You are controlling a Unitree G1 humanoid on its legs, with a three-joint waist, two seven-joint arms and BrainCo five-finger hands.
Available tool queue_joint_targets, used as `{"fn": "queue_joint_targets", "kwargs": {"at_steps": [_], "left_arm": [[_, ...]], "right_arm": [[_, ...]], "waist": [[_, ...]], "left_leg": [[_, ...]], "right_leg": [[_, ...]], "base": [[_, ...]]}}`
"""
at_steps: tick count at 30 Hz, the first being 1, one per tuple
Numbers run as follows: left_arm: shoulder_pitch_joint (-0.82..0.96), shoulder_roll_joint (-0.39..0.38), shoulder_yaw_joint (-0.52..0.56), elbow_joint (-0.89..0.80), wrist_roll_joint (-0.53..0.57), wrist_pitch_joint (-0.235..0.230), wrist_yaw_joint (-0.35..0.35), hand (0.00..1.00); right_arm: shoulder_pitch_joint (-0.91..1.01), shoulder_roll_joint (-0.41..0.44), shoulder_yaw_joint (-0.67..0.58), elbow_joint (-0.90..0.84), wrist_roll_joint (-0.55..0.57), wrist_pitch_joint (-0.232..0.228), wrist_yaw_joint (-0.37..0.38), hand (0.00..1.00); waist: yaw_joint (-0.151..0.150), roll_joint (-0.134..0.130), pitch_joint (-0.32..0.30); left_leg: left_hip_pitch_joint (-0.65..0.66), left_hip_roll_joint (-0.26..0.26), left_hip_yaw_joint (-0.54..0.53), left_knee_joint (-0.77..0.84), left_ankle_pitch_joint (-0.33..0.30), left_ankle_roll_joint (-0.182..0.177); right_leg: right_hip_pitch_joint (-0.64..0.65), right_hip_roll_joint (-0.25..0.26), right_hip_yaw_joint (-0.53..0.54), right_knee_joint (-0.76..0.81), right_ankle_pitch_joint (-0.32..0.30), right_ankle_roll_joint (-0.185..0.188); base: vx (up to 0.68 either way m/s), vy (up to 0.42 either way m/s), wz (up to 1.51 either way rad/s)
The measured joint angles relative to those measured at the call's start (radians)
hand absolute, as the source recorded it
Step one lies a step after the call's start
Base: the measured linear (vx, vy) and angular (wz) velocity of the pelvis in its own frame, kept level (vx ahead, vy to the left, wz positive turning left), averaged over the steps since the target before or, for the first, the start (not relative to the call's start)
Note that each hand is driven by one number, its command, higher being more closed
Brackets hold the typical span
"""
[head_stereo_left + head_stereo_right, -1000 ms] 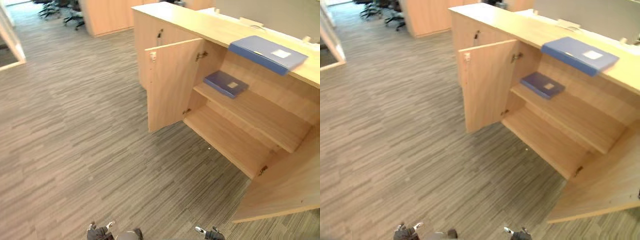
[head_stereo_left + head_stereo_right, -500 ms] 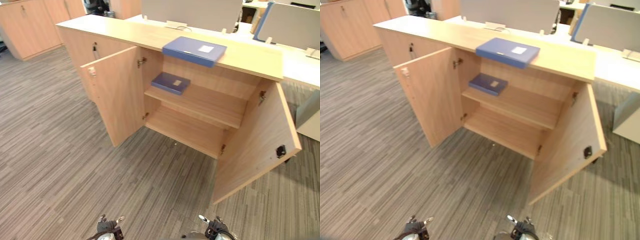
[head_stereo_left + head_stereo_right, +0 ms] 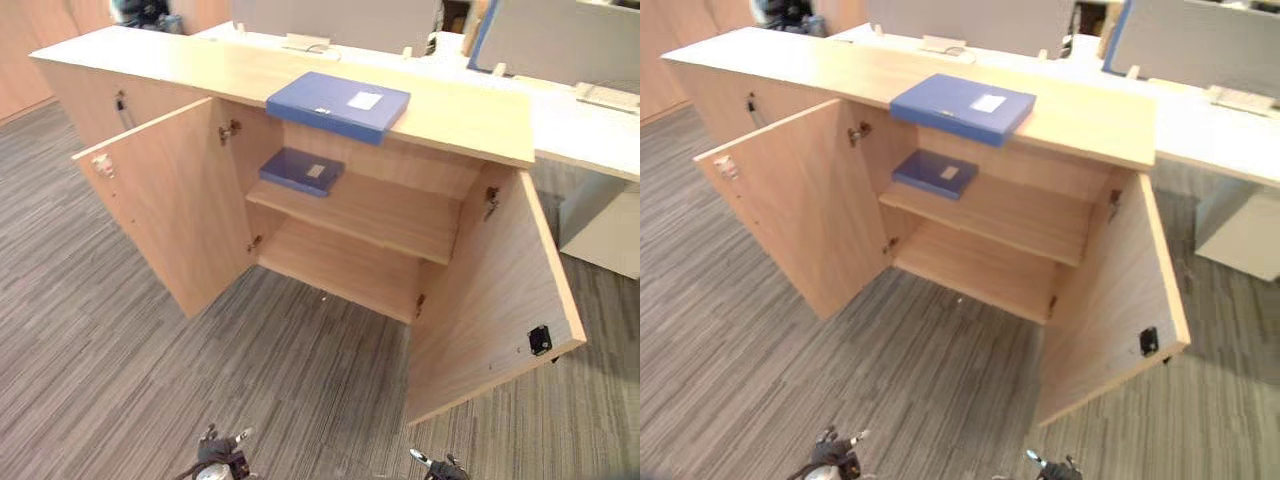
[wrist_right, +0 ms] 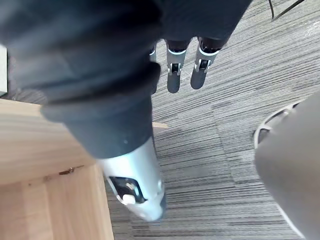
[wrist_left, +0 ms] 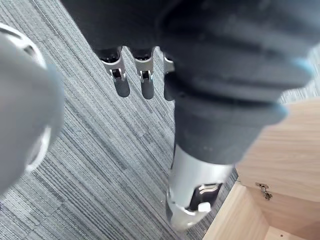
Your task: Walk over to the cabinet, pick up the folder, carry it to the office cabinet, place the folder inside the office cabinet, then close the office cabinet door
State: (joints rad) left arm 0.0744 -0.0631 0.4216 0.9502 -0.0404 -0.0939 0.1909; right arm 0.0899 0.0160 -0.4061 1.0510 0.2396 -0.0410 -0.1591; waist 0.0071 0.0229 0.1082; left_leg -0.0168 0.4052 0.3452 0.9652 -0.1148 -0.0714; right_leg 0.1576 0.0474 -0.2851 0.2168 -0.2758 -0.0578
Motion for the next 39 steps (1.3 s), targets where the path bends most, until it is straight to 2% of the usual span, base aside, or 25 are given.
{"fn": "queue_joint_targets", "kwargs": {"at_steps": [1, 3, 6, 7, 8, 9, 10, 13, 14, 16, 17, 18, 20, 23, 27, 28, 29, 30, 31, 33, 35, 36, 37, 38, 39], "left_arm": [[0.001, 0.004, -0.002, -0.003, -0.007, 0.000, 0.001, 0.00], [0.003, 0.013, -0.014, -0.020, -0.033, -0.002, 0.002, 0.00], [0.017, 0.024, -0.052, -0.042, -0.049, -0.012, 0.012, 0.00], [0.022, 0.029, -0.073, -0.043, -0.052, -0.014, 0.015, 0.00], [0.035, 0.019, -0.095, -0.054, -0.068, -0.025, 0.020, 0.00], [0.042, 0.019, -0.100, -0.054, -0.082, -0.030, 0.020, 0.00], [0.028, 0.042, -0.106, -0.054, -0.087, -0.032, 0.020, 0.00], [0.002, 0.056, -0.141, -0.049, -0.087, -0.034, 0.020, 0.00], [0.002, 0.063, -0.145, -0.035, -0.089, -0.032, 0.021, 0.00], [0.007, 0.055, -0.140, -0.025, -0.112, -0.033, 0.023, 0.00], [0.014, 0.045, -0.139, -0.010, -0.114, -0.033, 0.025, 0.00], [0.007, 0.038, -0.139, 0.005, -0.116, -0.032, 0.026, 0.00], [0.003, 0.051, -0.150, 0.030, -0.131, -0.033, 0.027, 0.00], [0.009, 0.060, -0.170, 0.065, -0.139, -0.034, 0.034, 0.00], [0.030, 0.059, -0.175, 0.077, -0.147, -0.033, 0.042, 0.00], [0.032, 0.057, -0.172, 0.082, -0.142, -0.032, 0.041, 0.00], [0.039, 0.057, -0.164, 0.083, -0.127, -0.031, 0.039, 0.00], [0.040, 0.056, -0.158, 0.084, -0.120, -0.029, 0.036, 0.00], [0.043, 0.054, -0.148, 0.076, -0.102, -0.029, 0.033, 0.00], [0.042, 0.055, -0.147, 0.070, -0.076, -0.029, 0.022, 0.00], [0.036, 0.057, -0.147, 0.069, -0.058, -0.028, 0.006, 0.00], [0.036, 0.058, -0.144, 0.069, -0.058, -0.029, 0.000, 0.00], [0.036, 0.060, -0.142, 0.071, -0.057, -0.028, -0.004, 0.00], [0.031, 0.066, -0.137, 0.074, -0.055, -0.027, -0.015, 0.00], [0.026, 0.062, -0.127, 0.075, -0.050, -0.027, -0.020, 0.00]], "right_arm": [[0.001, 0.001, 0.000, 0.001, 0.000, 0.000, -0.001, 0.00], [-0.002, 0.001, -0.003, 0.006, -0.005, 0.002, -0.002, 0.00], [-0.021, -0.001, -0.002, 0.016, -0.025, 0.014, -0.010, 0.00], [-0.031, -0.001, 0.000, 0.016, -0.025, 0.014, -0.010, 0.00], [-0.041, -0.008, 0.012, 0.008, -0.025, 0.012, -0.011, 0.00], [-0.046, -0.014, 0.017, 0.006, -0.025, 0.010, -0.010, 0.00], [-0.051, 0.007, 0.037, 0.007, -0.025, 0.011, -0.011, 0.00], [-0.082, 0.027, 0.087, 0.010, -0.025, 0.009, -0.011, 0.00], [-0.090, 0.028, 0.107, 0.012, -0.025, 0.008, -0.012, 0.00], [-0.098, 0.028, 0.127, 0.015, -0.027, 0.007, -0.011, 0.00], [-0.101, 0.028, 0.130, 0.022, -0.028, 0.007, -0.010, 0.00], [-0.105, 0.022, 0.127, 0.035, -0.030, 0.009, -0.010, 0.00], [-0.105, 0.013, 0.120, 0.051, -0.030, 0.011, -0.010, 0.00], [-0.080, -0.023, 0.109, 0.081, -0.063, 0.022, -0.003, 0.00], [-0.048, -0.059, 0.072, 0.083, -0.068, 0.035, 0.004, 0.00], [-0.036, -0.067, 0.073, 0.080, -0.069, 0.034, 0.002, 0.00], [-0.031, -0.073, 0.077, 0.042, -0.069, 0.027, 0.004, 0.00], [-0.034, -0.072, 0.077, 0.030, -0.068, 0.026, 0.003, 0.00], [-0.036, -0.065, 0.084, 0.015, -0.068, 0.021, 0.003, 0.00], [-0.036, -0.042, 0.104, 0.003, -0.067, 0.012, 0.001, 0.00], [-0.046, -0.033, 0.132, 0.003, -0.064, 0.002, 0.002, 0.00], [-0.048, -0.030, 0.133, 0.004, -0.064, 0.000, 0.002, 0.00], [-0.048, -0.027, 0.132, 0.005, -0.063, 0.000, 0.002, 0.00], [-0.034, -0.020, 0.123, 0.010, -0.063, 0.000, 0.002, 0.00], [-0.024, -0.021, 0.120, 0.016, -0.063, 0.001, 0.002, 0.00]], "waist": [[0.001, -0.001, 0.000], [0.018, -0.009, 0.010], [0.044, -0.019, 0.018], [0.048, -0.019, 0.023], [0.052, 0.003, 0.027], [0.060, 0.014, 0.026], [0.062, -0.021, 0.032], [0.067, -0.037, 0.045], [0.069, -0.045, 0.048], [0.073, -0.032, 0.047], [0.080, -0.004, 0.029], [0.073, 0.006, 0.024], [0.066, -0.008, 0.022], [0.065, -0.024, -0.017], [0.059, -0.019, -0.052], [0.049, -0.019, -0.052], [0.034, -0.017, -0.053], [0.031, -0.013, -0.056], [0.032, -0.022, -0.049], [0.027, -0.028, -0.042], [0.017, -0.027, -0.026], [0.012, -0.028, -0.021], [0.011, -0.032, -0.018], [0.007, -0.056, -0.009], [0.012, -0.054, -0.011]], "left_leg": [[-0.026, 0.003, -0.011, 0.052, -0.024, 0.002], [-0.108, -0.041, -0.021, 0.109, -0.125, 0.018], [-0.225, -0.129, -0.027, 0.014, -0.194, 0.047], [-0.257, -0.161, -0.052, -0.115, -0.188, 0.045], [-0.256, -0.191, -0.132, -0.385, -0.094, 0.046], [-0.255, -0.198, -0.162, -0.429, 0.008, 0.017], [-0.240, -0.226, -0.140, -0.438, -0.002, 0.026], [-0.242, -0.273, -0.204, -0.429, 0.004, 0.032], [-0.243, -0.300, -0.223, -0.385, -0.001, 0.031], [-0.279, -0.307, -0.244, -0.326, -0.026, 0.026], [-0.268, -0.309, -0.285, -0.373, -0.058, 0.023], [-0.242, -0.326, -0.295, -0.412, -0.093, 0.027], [-0.209, -0.374, -0.264, -0.481, -0.075, 0.054], [-0.138, -0.463, -0.209, -0.614, -0.041, 0.097], [-0.012, -0.568, -0.154, -0.783, -0.002, 0.149], [0.029, -0.589, -0.151, -0.812, 0.002, 0.155], [0.059, -0.597, -0.146, -0.833, 0.004, 0.159], [0.076, -0.598, -0.136, -0.845, 0.004, 0.159], [0.116, -0.597, -0.131, -0.878, 0.006, 0.161], [0.162, -0.591, -0.129, -0.911, 0.006, 0.163], [0.196, -0.556, -0.132, -0.933, 0.005, 0.160], [0.198, -0.541, -0.135, -0.933, 0.000, 0.153], [0.203, -0.534, -0.139, -0.933, -0.001, 0.151], [0.224, -0.534, -0.160, -0.934, -0.007, 0.140], [0.224, -0.530, -0.160, -0.931, -0.009, 0.136]], "right_leg": [[0.014, -0.001, 0.018, -0.011, 0.000, 0.000], [0.058, -0.042, 0.070, -0.044, 0.004, 0.007], [0.096, -0.139, 0.128, -0.055, 0.008, 0.014], [0.114, -0.178, 0.132, -0.045, 0.008, 0.016], [0.128, -0.194, 0.133, -0.027, 0.001, 0.071], [0.137, -0.199, 0.144, -0.024, -0.012, 0.104], [0.139, -0.228, 0.140, -0.025, -0.022, 0.120], [0.089, -0.168, 0.162, -0.061, 0.003, 0.099], [0.100, -0.190, 0.150, -0.073, 0.015, 0.105], [0.112, -0.206, 0.187, -0.095, 0.047, 0.136], [0.104, -0.202, 0.194, -0.108, 0.053, 0.146], [0.104, -0.215, 0.197, -0.132, 0.061, 0.161], [0.086, -0.273, 0.208, -0.131, 0.093, 0.215], [0.047, -0.370, 0.218, -0.082, 0.115, 0.249], [-0.089, -0.473, 0.309, 0.177, 0.119, 0.245], [-0.160, -0.496, 0.320, 0.327, 0.144, 0.203], [-0.225, -0.516, 0.320, 0.463, 0.182, 0.120], [-0.253, -0.517, 0.315, 0.520, 0.193, 0.103], [-0.294, -0.506, 0.304, 0.587, 0.183, 0.112], [-0.331, -0.463, 0.267, 0.631, 0.104, 0.145], [-0.365, -0.329, 0.224, 0.601, 0.015, 0.158], [-0.360, -0.266, 0.216, 0.542, 0.003, 0.157], [-0.348, -0.231, 0.208, 0.486, 0.010, 0.139], [-0.306, -0.226, 0.137, 0.374, 0.003, 0.074], [-0.285, -0.216, 0.135, 0.334, -0.003, 0.076]], "base": [[0.27, 0.113, -0.72], [0.26, 0.149, -0.64], [0.22, 0.259, -0.71], [0.30, 0.414, -0.62], [0.33, 0.432, -0.63], [0.29, 0.370, -0.42], [0.28, 0.270, -0.04], [0.20, 0.166, 0.05], [0.15, 0.074, -0.09], [0.16, 0.157, -0.37], [0.25, 0.273, -0.49], [0.24, 0.261, -0.37], [0.12, 0.190, -0.20], [0.16, 0.265, -0.30], [0.17, 0.271, -0.44], [0.17, 0.228, -0.20], [0.16, 0.212, -0.16], [0.15, 0.197, -0.18], [0.14, 0.184, -0.23], [0.13, 0.121, -0.19], [0.10, -0.051, -0.02], [0.05, -0.103, 0.10], [0.11, -0.146, 0.24], [0.15, -0.148, 0.18], [0.20, -0.181, 0.11]]}}
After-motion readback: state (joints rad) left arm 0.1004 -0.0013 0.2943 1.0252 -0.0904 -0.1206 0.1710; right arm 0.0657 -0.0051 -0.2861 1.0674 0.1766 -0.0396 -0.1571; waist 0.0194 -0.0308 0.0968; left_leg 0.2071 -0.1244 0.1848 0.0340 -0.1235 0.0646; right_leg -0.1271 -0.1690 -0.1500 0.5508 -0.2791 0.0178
